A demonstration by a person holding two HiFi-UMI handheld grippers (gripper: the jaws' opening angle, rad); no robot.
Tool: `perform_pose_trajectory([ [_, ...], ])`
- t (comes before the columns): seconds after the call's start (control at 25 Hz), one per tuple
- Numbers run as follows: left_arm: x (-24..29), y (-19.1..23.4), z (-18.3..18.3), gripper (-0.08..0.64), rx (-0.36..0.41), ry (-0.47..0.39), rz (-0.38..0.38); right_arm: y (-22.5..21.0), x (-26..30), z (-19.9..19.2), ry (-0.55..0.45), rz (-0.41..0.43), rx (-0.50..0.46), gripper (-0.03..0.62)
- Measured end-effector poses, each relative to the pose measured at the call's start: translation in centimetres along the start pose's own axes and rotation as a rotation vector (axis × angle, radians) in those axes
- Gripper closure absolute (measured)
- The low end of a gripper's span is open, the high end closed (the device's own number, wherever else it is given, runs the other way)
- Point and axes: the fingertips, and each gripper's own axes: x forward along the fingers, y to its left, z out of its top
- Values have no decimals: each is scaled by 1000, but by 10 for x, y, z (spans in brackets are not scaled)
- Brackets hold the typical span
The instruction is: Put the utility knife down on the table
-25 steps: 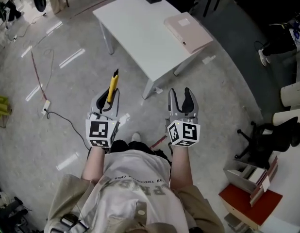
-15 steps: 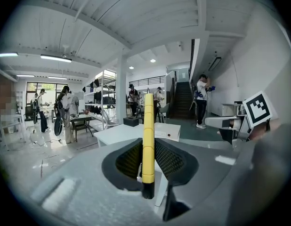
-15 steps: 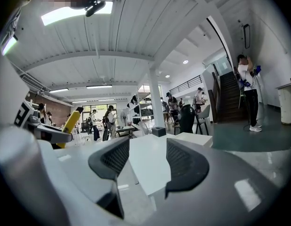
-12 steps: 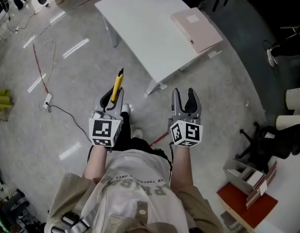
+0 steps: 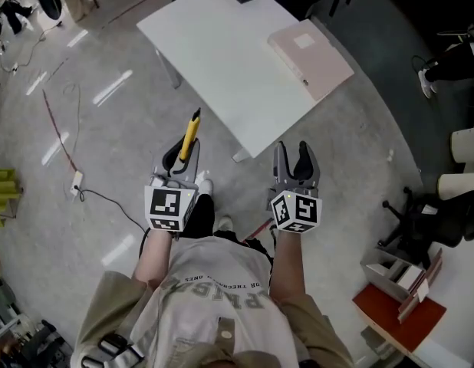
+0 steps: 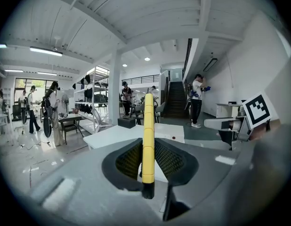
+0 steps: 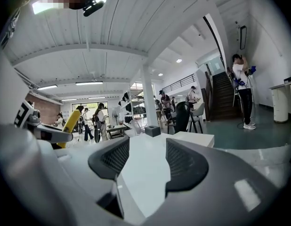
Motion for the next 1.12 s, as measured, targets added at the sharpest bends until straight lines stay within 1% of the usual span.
perform_pose_trajectory([
  [0.24,43,41,21,477,14,-12,-53,11,48,16,-24,-44,4,370],
  [0.36,60,56,31,477,21,-28,-72,13,66,24,-41,-66,8,370],
  [0.48,71,65,33,477,21,-26,-89,16,75,26,-44,-73,16,370],
  [0.72,87,70,23,477,4,9,-128,17,85,16,-5,-80,25,370],
  [0.92,102,60,9,477,-6,44,-158,10,92,5,28,-78,19,370],
  [1.12,121,46,5,477,-11,65,-163,-4,103,-2,56,-55,23,370],
])
